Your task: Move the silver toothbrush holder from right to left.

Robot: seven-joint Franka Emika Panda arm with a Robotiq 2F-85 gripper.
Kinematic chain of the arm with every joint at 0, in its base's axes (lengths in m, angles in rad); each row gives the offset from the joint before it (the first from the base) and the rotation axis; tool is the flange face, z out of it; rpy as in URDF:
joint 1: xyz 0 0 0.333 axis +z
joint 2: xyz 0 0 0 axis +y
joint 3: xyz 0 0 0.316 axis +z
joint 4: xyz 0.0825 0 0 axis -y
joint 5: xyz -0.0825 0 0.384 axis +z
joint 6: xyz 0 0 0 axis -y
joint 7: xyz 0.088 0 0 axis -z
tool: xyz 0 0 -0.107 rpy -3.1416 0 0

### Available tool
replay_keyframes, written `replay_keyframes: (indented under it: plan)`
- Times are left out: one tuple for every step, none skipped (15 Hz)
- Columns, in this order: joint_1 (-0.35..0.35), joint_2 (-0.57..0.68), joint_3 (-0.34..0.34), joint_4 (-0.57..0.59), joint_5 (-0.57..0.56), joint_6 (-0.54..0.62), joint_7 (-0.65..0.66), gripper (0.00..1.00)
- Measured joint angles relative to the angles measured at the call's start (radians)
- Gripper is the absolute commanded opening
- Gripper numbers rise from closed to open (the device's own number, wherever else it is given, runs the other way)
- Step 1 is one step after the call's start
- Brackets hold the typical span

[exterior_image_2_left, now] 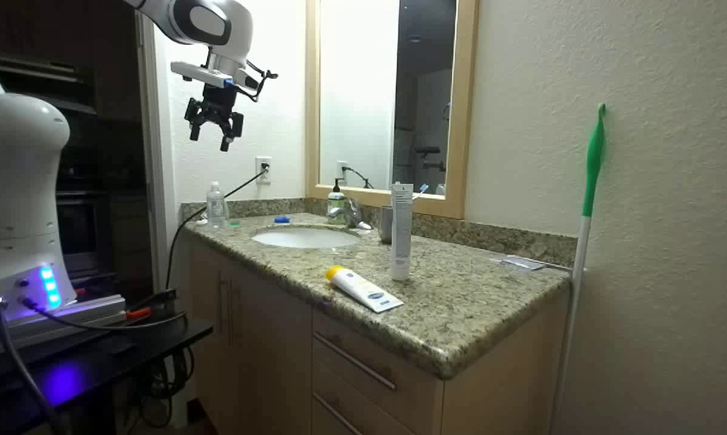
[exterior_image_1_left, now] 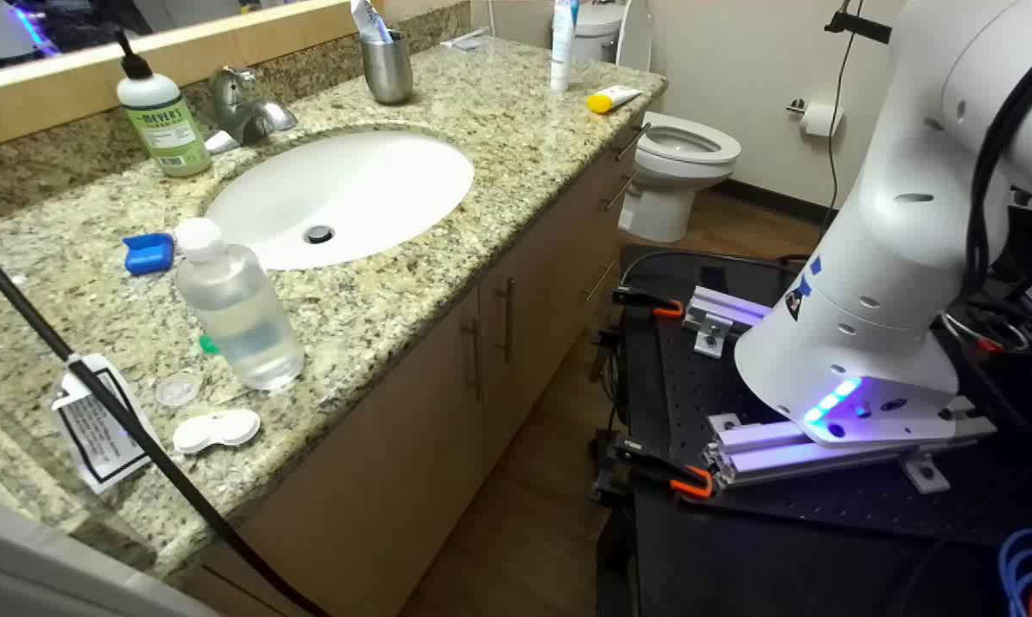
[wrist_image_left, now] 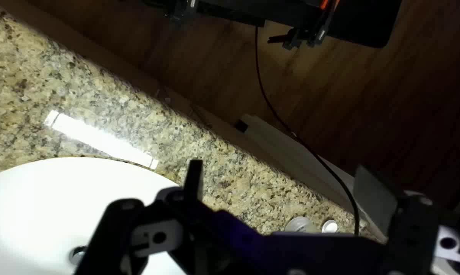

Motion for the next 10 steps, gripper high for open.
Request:
replay_keyframes:
  plan:
    - [0.000,0.000,0.000,0.000,0.000,0.000,0.000,1.00]
    - [-0.003,0.000,0.003,0.000,0.002,0.000,0.000,1.00]
    - [-0.008,0.001,0.005,0.001,0.002,0.012,0.005,1.00]
    - [-0.019,0.005,0.005,0.003,0.003,0.029,0.016,1.00]
    - [-0.025,0.010,0.001,0.008,0.035,0.020,0.012,1.00]
    - [-0.026,0.012,-0.005,0.011,0.064,0.010,0.007,1.00]
    - [-0.026,0.012,-0.007,0.012,0.076,0.007,0.006,1.00]
    - [-0.025,0.012,-0.007,0.013,0.080,0.006,0.006,1.00]
    - [-0.028,0.012,-0.003,0.010,0.072,0.019,0.007,1.00]
    - [-0.035,0.018,0.005,0.000,0.063,0.087,0.022,1.00]
